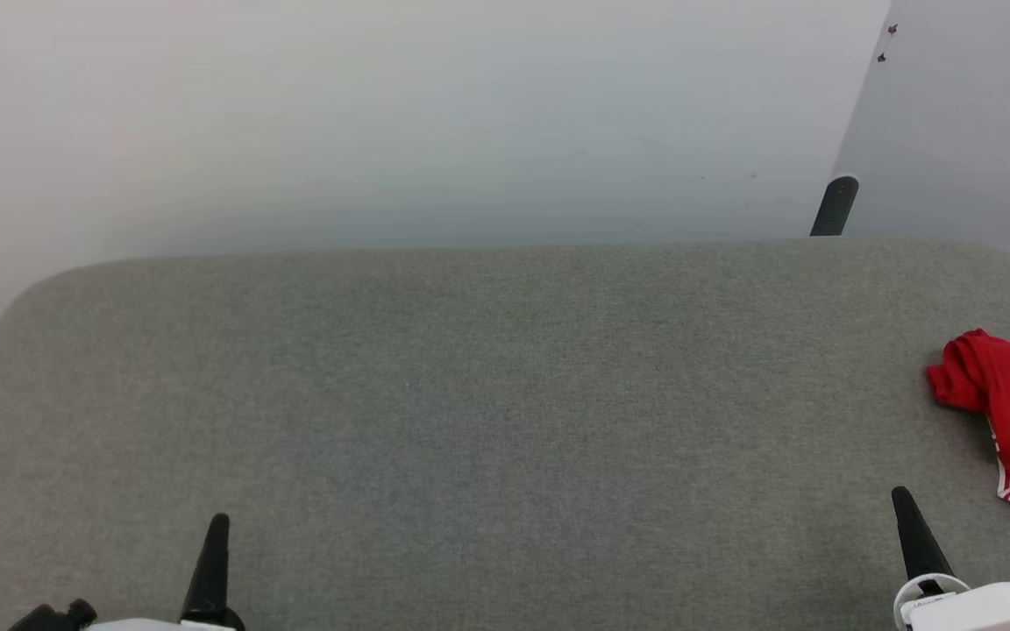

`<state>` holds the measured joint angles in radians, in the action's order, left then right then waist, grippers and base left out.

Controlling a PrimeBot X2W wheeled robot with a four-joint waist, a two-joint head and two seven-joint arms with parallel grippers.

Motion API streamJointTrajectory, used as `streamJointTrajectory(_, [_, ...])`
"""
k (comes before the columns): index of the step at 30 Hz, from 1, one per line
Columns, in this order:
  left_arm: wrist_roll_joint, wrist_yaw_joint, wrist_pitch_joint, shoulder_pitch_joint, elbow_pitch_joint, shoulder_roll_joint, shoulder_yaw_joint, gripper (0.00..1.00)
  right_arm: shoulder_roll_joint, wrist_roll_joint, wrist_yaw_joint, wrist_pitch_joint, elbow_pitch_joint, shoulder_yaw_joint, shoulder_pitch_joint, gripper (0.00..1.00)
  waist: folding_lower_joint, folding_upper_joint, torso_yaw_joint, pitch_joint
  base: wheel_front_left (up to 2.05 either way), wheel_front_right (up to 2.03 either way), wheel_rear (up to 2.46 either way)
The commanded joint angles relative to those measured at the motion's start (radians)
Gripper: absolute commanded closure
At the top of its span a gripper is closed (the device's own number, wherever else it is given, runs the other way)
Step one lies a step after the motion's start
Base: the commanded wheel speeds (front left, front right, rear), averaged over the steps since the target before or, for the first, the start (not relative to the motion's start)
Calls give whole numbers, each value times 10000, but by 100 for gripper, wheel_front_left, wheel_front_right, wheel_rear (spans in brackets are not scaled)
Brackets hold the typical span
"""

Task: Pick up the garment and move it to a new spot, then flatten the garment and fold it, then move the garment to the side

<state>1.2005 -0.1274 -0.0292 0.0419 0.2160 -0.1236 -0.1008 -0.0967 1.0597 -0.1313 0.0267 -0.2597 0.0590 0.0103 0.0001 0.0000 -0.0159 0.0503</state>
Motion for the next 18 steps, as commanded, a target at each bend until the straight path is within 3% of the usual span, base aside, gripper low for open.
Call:
streamJointTrajectory(1, [195,-28,36,-215,-46,-11,-49,100,-5,257,4,-54,113,59,217,100,-1,0,3,-9,0,0,0])
streamJointTrajectory(18, [1448,-37,490,-656,58,225,-84,100,154,1929,5,-495,131,225,503,100,-1,0,44,-147,0,0,0])
